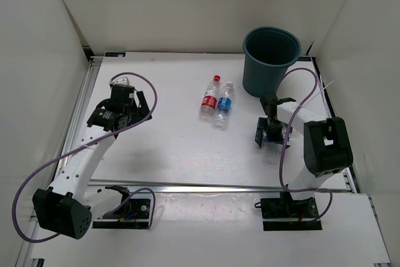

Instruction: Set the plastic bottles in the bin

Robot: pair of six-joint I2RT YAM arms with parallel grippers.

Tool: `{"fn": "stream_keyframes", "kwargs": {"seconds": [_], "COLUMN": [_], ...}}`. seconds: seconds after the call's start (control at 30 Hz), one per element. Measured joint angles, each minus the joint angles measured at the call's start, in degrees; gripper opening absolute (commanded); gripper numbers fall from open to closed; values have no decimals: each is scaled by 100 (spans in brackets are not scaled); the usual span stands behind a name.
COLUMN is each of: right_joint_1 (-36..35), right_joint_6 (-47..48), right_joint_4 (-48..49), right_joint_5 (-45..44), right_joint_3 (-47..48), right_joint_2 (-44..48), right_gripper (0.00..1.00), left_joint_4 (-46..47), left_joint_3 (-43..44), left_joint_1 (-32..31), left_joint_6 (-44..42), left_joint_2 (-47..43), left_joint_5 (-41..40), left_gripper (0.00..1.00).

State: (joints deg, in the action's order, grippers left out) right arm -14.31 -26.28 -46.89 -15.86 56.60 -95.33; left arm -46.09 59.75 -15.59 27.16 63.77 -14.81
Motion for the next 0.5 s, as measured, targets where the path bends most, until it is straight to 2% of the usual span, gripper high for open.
{"fn": "stream_keyframes", "kwargs": {"seconds": [0.03, 0.1, 0.13, 0.23, 0.37, 0.5], "right_joint_1": [7, 2, -17, -166, -651, -1456], "right_joint_6": [-28, -109, -160, -323, -608, -870], "right_joint_4": [35, 131, 153, 153, -308, -1178], "right_joint_5": [42, 142, 168, 133, 103, -101], "right_joint_3": [-33, -122, -155, -286, -278, 949], "right_joint_2": [31, 74, 105, 330, 973, 1781], "right_gripper": [76, 63, 52, 39, 36, 33], "left_joint_4": [-7, -31, -37, -70, -83, -133], "left_joint_3": [0, 0, 0, 0, 0, -13], "left_joint_1": [0, 0, 0, 0, 0, 0], "left_joint_6": [-15, -17, -17, -15, 9, 31], "left_joint_2": [15, 46, 59, 74, 61, -24], "left_joint_5": [-11, -33, -42, -61, -79, -83], "left_gripper": [100, 100, 100, 100, 100, 100]}}
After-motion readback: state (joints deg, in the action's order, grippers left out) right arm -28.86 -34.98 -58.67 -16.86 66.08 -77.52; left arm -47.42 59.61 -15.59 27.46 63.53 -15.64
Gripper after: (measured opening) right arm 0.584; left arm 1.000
